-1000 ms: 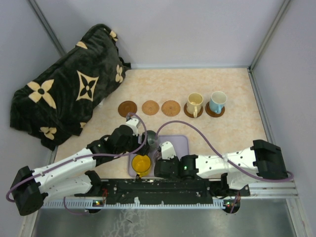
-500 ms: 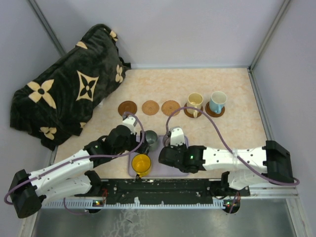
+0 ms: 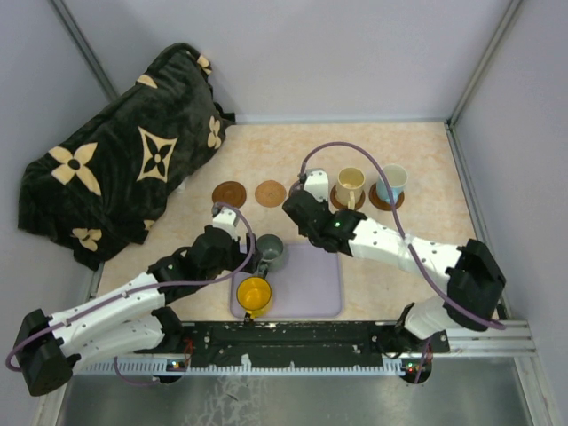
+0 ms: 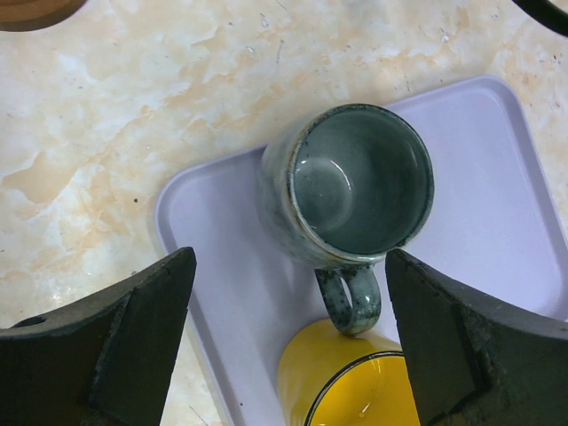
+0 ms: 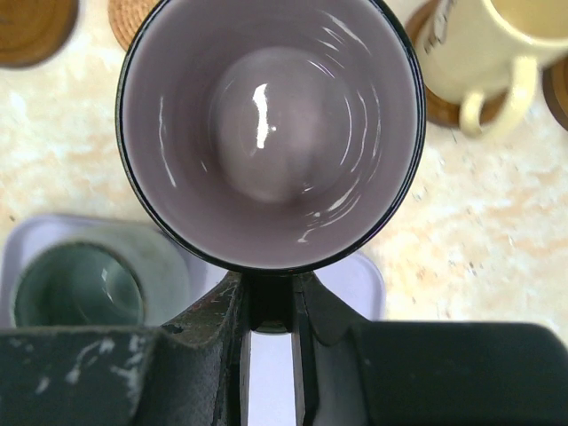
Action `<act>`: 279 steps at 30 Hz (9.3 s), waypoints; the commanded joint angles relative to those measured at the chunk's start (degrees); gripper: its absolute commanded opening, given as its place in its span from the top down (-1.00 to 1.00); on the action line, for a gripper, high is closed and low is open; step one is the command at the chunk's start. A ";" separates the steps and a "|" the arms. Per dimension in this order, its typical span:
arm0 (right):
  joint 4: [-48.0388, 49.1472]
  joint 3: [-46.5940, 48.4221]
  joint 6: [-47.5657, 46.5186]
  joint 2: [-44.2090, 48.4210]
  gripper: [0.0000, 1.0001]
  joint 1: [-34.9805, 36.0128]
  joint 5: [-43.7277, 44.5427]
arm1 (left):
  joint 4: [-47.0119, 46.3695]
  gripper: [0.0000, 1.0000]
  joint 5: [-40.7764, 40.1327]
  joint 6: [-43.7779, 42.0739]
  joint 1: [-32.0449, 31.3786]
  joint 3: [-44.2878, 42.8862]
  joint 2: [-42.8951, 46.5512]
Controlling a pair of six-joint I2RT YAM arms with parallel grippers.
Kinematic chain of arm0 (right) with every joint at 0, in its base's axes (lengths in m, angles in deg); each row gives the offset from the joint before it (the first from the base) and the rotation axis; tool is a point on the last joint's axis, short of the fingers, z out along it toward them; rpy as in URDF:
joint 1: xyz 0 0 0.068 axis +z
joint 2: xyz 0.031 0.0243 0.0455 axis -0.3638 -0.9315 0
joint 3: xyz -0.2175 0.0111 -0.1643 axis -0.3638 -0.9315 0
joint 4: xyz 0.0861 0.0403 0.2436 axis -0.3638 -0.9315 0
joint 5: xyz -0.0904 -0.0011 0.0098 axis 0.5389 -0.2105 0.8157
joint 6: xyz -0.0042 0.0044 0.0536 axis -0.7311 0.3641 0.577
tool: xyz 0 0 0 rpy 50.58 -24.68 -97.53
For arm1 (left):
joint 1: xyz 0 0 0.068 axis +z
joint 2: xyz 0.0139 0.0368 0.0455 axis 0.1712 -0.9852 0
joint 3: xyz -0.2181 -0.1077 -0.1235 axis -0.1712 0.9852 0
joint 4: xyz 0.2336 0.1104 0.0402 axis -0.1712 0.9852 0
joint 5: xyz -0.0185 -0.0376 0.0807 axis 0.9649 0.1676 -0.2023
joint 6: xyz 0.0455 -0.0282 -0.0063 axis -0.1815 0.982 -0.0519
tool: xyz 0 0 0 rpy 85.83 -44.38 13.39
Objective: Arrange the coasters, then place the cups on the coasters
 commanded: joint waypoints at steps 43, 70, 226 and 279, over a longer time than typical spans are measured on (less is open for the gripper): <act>8.35 20.11 -6.91 -25.17 1.00 -15.49 -9.54 | -1.20 -0.92 -2.85 1.48 -0.30 1.18 -1.83; 9.39 17.00 -3.36 -23.31 1.00 -15.86 -6.22 | -1.46 -0.93 -2.16 1.70 -0.32 1.96 -2.44; -7.28 -24.33 7.93 36.68 0.09 -4.23 -3.68 | 2.98 1.00 -8.82 -3.74 9.91 -40.33 -43.10; -3.70 -26.66 8.61 35.24 0.09 -4.25 -9.09 | -0.13 1.00 -0.40 1.12 15.33 -47.09 -57.75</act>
